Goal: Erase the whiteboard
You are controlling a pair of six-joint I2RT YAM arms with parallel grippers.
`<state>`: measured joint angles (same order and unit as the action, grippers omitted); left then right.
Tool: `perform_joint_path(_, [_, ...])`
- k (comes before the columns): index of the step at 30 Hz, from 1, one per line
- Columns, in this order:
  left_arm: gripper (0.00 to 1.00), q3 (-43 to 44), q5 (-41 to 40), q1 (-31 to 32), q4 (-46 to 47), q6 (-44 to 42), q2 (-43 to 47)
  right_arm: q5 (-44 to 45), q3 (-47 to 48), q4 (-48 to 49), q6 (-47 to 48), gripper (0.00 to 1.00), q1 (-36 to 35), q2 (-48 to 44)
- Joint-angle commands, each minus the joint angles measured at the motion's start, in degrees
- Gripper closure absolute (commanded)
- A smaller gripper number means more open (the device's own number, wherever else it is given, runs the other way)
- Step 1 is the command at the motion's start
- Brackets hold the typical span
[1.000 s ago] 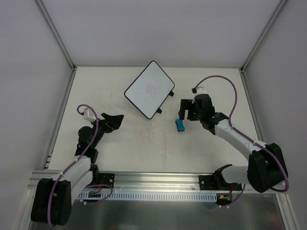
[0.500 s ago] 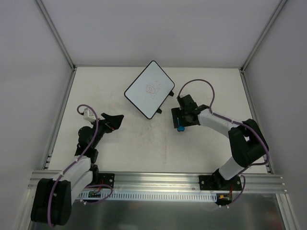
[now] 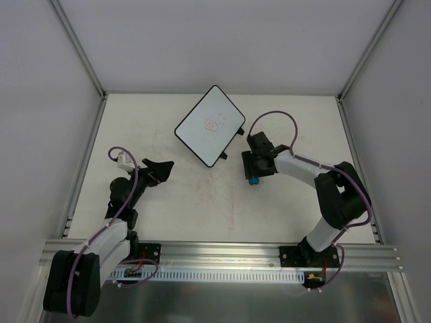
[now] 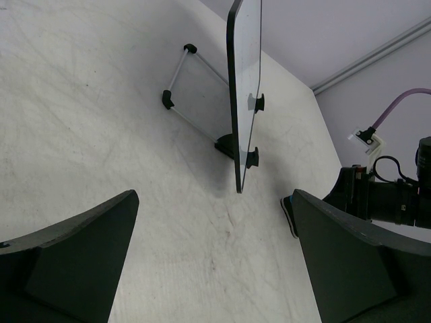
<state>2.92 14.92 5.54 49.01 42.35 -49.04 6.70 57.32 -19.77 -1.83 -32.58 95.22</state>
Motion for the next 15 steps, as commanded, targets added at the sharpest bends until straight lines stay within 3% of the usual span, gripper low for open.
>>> perform_joint_path(1, [0.01,0.07,-0.33,-0.09,2.05,-1.48,1.05,0.95,2.88,-0.62,0.68,0.41,-0.56,1.37])
perform_joint_path(10, [0.01,-0.02,-0.41,-0.09,1.87,-1.48,1.14,0.95,4.55,-0.62,0.77,0.48,-0.91,3.57])
perform_joint_path(15, [0.01,-0.02,-0.41,-0.09,1.96,-1.48,1.31,0.95,4.73,-0.8,0.68,0.68,-1.0,3.75])
